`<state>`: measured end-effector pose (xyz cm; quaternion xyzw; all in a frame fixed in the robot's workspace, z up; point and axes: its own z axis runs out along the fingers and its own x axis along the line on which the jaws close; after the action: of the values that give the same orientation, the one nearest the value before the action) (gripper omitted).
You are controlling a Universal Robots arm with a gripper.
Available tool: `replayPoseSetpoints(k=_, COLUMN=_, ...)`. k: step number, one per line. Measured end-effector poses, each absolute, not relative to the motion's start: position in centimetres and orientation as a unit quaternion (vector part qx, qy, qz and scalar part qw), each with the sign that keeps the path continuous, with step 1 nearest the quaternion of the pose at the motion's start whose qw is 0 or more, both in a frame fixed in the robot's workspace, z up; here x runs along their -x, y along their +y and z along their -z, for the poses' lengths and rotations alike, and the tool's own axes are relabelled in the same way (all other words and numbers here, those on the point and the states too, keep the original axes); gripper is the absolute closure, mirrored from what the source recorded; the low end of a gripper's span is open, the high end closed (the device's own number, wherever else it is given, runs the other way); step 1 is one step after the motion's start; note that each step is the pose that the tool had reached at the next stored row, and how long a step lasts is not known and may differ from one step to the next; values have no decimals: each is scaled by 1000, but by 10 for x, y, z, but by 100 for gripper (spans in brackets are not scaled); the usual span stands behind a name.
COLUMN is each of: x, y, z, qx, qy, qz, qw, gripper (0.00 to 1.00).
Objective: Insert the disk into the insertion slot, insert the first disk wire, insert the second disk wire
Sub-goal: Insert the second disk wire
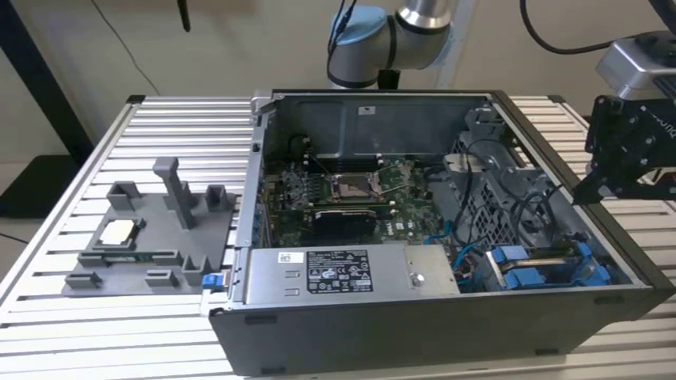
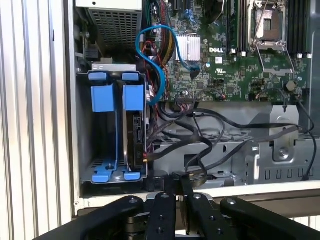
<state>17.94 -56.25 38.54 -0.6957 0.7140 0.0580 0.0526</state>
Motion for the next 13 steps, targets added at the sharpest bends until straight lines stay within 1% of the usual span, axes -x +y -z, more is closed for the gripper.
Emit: replayPoseSetpoints(k=13, x=-137, y=-563, z=-386, qx=696, qy=714, qz=-55, qw=55, gripper=84)
